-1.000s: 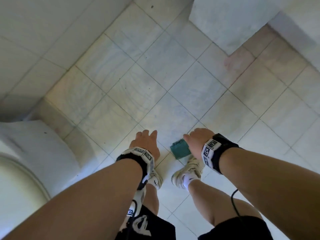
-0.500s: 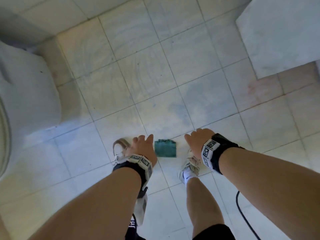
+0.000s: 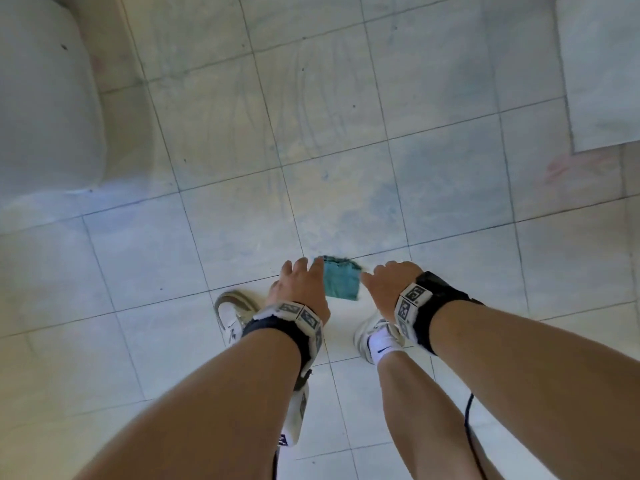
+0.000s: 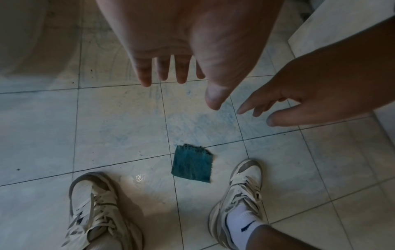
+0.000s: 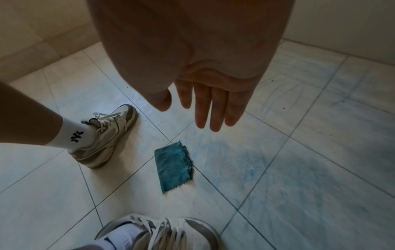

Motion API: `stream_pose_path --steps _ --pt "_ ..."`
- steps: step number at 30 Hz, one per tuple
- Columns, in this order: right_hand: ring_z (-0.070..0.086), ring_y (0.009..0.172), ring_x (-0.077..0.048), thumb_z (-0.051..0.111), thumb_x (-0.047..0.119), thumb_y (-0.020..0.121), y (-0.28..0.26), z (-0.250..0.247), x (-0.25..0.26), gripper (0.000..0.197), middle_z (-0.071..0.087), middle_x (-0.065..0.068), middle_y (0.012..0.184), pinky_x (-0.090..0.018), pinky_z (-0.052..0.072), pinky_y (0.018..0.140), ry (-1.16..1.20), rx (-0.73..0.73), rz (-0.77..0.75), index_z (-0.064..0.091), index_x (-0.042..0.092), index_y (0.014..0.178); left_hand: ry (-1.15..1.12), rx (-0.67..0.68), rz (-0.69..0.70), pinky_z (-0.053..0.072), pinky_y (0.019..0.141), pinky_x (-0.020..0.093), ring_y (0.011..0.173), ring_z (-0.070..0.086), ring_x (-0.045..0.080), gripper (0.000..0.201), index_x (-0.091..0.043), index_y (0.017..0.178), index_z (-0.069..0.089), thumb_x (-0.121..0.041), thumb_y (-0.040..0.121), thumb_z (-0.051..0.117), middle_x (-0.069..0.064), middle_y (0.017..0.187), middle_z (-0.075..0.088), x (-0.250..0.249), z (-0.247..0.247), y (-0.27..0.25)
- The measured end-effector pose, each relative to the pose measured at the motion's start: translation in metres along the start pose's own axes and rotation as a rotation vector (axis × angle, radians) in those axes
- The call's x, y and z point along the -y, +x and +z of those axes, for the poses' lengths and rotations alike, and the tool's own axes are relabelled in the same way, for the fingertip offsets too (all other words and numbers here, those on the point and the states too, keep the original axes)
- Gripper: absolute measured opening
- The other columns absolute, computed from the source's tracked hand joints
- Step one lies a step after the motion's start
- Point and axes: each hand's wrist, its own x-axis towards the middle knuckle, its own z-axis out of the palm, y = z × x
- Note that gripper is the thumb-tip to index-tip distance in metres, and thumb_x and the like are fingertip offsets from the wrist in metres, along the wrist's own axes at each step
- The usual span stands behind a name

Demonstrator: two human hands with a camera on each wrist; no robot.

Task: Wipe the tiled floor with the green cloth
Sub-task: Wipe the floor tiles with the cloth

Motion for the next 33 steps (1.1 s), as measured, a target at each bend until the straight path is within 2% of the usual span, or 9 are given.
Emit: stream_pose_path --steps 6,11,14,18,20,22,24,27,33 --pt "0.059 0.099 -0.025 0.049 0.012 0.097 0.092 0.029 0.033 0.029 0.06 -0.005 0.107 -0.037 0.044 0.075 -0.036 0.027 -0.094 0.049 0.016 0.125 -0.009 -0.025 0.015 0.034 0.111 0.04 0.146 0.015 0.024 0.081 -0.024 0.155 0.011 -0.018 0.092 0.06 0.0 0.16 0.015 0.041 0.04 0.078" --pt "0.05 0.122 -0.03 0.043 0.014 0.1 0.196 0.086 0.035 0.037 0.055 -0.009 0.131 -0.041 0.047 0.096 -0.218 0.0 -0.296 0.047 0.009 0.136 0.061 -0.085 0.009 0.026 0.117 0.042 0.151 0.002 0.029 0.093 -0.024 0.157 0.0 -0.023 0.092 0.066 0.002 0.164 -0.001 0.078 0.072 0.179" --pt "0.027 0.146 -0.033 0.034 0.018 0.106 0.248 0.124 0.024 0.047 0.032 -0.013 0.157 -0.042 0.024 0.119 -0.452 0.01 -0.45 0.034 0.007 0.151 0.076 -0.164 0.017 0.022 0.12 0.044 0.152 -0.001 0.029 0.088 -0.024 0.157 -0.003 -0.03 0.096 0.06 0.001 0.165 -0.005 0.095 0.086 0.236" --pt "-0.009 0.152 -0.032 0.035 0.043 0.104 0.277 0.153 0.001 0.077 -0.015 -0.007 0.165 -0.044 0.002 0.124 -0.6 -0.009 -0.481 -0.009 0.007 0.157 0.057 -0.295 0.035 0.023 0.119 0.044 0.151 0.001 0.029 0.077 -0.025 0.158 0.001 -0.034 0.1 0.051 0.0 0.165 -0.002 0.108 0.094 0.291" --pt "-0.013 0.152 -0.032 0.04 0.059 0.098 0.286 0.151 -0.012 0.096 -0.025 -0.007 0.161 -0.046 0.003 0.124 -0.574 -0.083 -0.407 -0.019 0.007 0.152 0.024 -0.389 0.035 0.026 0.118 0.044 0.151 0.004 0.029 0.074 -0.024 0.157 0.007 -0.033 0.099 0.051 0.0 0.165 0.001 0.114 0.091 0.314" --pt "-0.004 0.153 -0.032 0.048 0.064 0.092 0.303 0.132 -0.022 0.101 -0.012 -0.01 0.164 -0.046 0.009 0.123 -0.387 -0.246 -0.303 -0.01 0.007 0.152 0.031 -0.46 0.049 0.024 0.117 0.044 0.15 0.004 0.029 0.071 -0.024 0.157 0.009 -0.032 0.099 0.049 0.001 0.164 0.001 0.118 0.084 0.333" --pt "-0.005 0.153 -0.031 0.04 0.066 0.094 0.321 0.097 -0.034 0.098 -0.008 -0.013 0.166 -0.044 0.007 0.123 -0.284 -0.392 -0.11 -0.009 0.006 0.155 0.054 -0.532 0.08 0.02 0.118 0.044 0.15 0.005 0.03 0.068 -0.024 0.156 0.011 -0.032 0.098 0.046 0.003 0.164 0.002 0.12 0.074 0.346" --pt "-0.012 0.153 -0.028 0.024 0.064 0.098 0.332 0.041 -0.046 0.089 -0.012 -0.013 0.165 -0.042 0.002 0.124 -0.223 -0.432 0.13 -0.008 0.005 0.157 0.028 -0.578 0.086 0.017 0.12 0.046 0.151 0.004 0.032 0.068 -0.024 0.157 0.011 -0.037 0.099 0.046 0.006 0.165 0.002 0.121 0.064 0.345" --pt "-0.01 0.153 -0.024 0.035 0.049 0.103 0.353 0.03 -0.036 0.079 -0.011 -0.009 0.166 -0.038 0.002 0.124 0.014 -0.553 0.085 -0.005 0.011 0.159 -0.002 -0.482 0.021 0.017 0.12 0.048 0.151 -0.004 0.031 0.103 -0.026 0.157 0.001 -0.046 0.085 0.071 0.005 0.164 -0.008 0.123 0.061 0.345"
